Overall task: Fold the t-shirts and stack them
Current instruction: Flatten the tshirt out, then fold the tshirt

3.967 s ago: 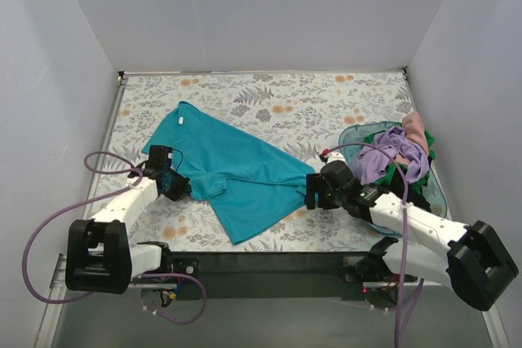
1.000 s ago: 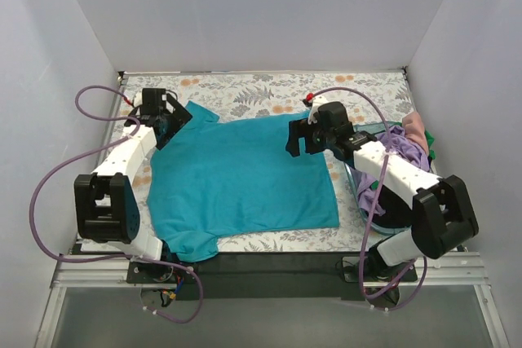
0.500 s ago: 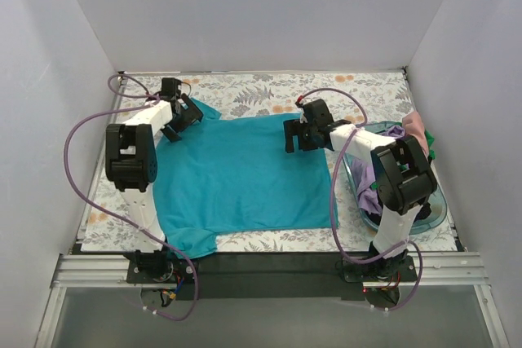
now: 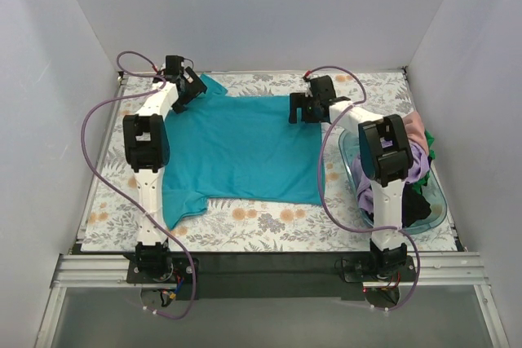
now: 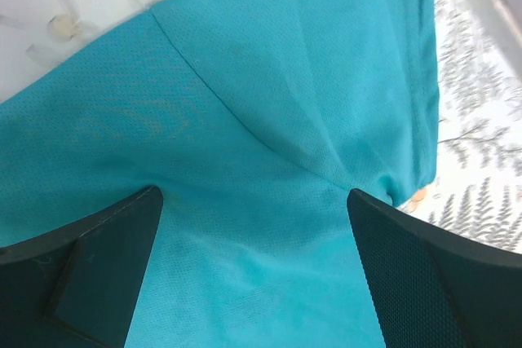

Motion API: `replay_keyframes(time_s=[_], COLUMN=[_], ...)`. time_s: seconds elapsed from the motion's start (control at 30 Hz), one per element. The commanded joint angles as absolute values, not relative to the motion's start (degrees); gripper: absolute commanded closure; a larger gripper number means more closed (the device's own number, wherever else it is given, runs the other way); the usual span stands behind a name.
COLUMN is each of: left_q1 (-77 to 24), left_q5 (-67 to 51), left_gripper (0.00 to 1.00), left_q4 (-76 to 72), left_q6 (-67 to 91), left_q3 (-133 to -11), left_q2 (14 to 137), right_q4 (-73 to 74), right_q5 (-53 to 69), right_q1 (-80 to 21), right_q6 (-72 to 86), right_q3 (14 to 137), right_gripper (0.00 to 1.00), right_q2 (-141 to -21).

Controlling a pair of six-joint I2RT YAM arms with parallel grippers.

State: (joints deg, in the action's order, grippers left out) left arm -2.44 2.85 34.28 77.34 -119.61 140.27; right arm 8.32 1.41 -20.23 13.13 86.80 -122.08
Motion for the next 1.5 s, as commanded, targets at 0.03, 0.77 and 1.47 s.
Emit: replay_keyframes(time_s=[0.03,0.77,1.47], left_q1=[-2.7,-2.8,-8.5], left_q5=[-3.8,3.5,3.1], left_gripper=[0.02,0.02,0.1], left_q4=[38.4,41.3,47.6], left_q6=[77.3,85.2,106.1], left_q3=[-122.3,-78.8,-30.1], left_q2=[147.7,91.9,48.9], right_q4=[8.5,13.2,11.0], right_q5=[5.4,1.5,-8.4], right_q1=[-17.3,-25.1,-32.6], right_q6=[11.7,12.3,30.9], right_q3=[96.3,72.1,28.1], right_gripper=[0.01,0.02,0.02], right_q2=[-129.4,-89.4,-47.5])
